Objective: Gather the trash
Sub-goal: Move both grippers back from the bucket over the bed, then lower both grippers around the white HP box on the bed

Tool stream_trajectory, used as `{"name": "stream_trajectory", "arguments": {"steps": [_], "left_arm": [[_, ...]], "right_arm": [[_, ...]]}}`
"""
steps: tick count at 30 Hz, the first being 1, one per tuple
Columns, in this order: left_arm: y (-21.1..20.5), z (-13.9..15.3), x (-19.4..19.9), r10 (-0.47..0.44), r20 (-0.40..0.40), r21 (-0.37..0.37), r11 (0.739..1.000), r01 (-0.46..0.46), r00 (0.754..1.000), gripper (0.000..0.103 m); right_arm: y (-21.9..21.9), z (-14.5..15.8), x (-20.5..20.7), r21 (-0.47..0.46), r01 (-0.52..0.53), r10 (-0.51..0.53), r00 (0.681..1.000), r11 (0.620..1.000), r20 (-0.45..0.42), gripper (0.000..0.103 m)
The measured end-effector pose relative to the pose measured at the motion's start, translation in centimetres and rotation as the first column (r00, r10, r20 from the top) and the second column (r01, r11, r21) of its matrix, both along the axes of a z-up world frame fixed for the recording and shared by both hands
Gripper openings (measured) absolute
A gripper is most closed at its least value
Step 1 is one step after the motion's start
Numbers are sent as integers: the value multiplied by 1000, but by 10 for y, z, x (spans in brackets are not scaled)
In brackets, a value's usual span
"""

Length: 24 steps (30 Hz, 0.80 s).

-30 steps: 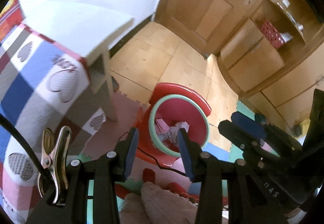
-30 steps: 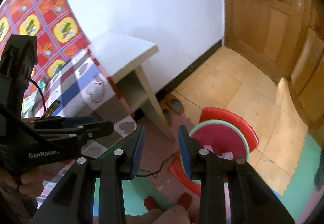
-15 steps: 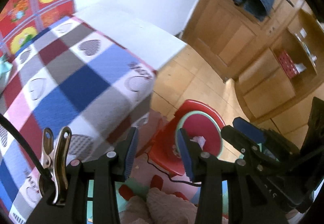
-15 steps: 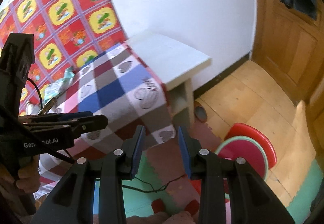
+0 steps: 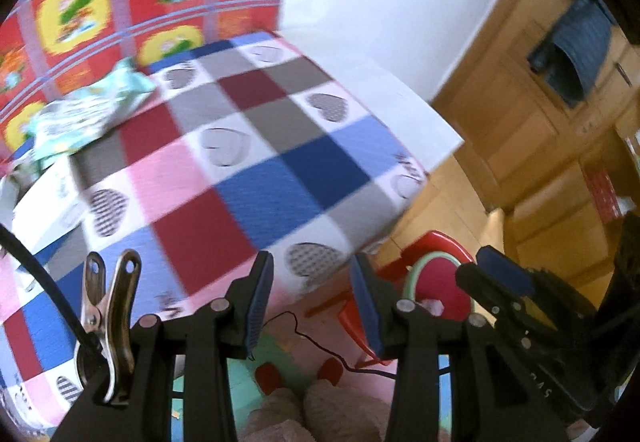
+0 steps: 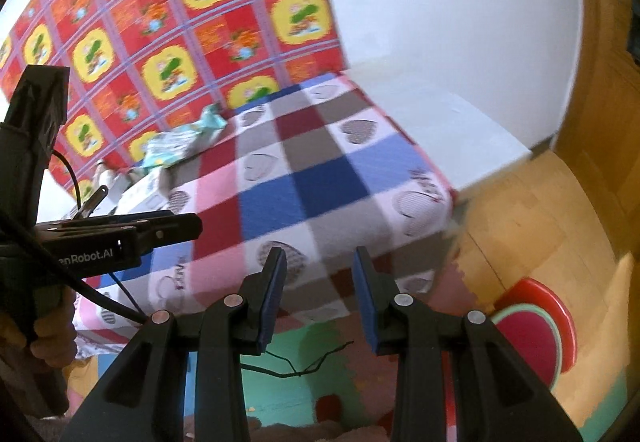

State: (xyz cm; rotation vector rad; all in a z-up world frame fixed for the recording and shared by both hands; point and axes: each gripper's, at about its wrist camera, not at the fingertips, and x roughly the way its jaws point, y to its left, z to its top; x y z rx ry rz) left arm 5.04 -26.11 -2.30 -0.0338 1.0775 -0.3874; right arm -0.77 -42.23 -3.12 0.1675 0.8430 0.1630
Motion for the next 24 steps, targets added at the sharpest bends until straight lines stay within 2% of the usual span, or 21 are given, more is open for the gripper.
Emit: {"name": "stream_trajectory", "arguments": {"steps": [9,11,12,13,19,24], "left_arm": [[76,7,-1,168,21,15,986,-168,986,42],[94,7,0,214,19,18,977,-214,977,42],[102,7,-1,235,18,17,972,-236,972,42],[109,7,0,255,17,16,967,-255,967,42],[147,4,-3,366,-1,24,930,-366,931,42],[176,-3,1,457,-18,43,889,-456,889,42]], "right_arm": [[64,4,30,13,-156,156,988,988,0,36],[77,4,37,12,-193,193,981,981,-2,41],[82,5,40,16,-206,206,978,978,-3,46],[86,5,43,21,-220,220,976,975,-5,47],[115,1,70,45,-306,308,951,951,-21,47],[139,-2,99,60,-382,385,922,922,-35,47]]}}
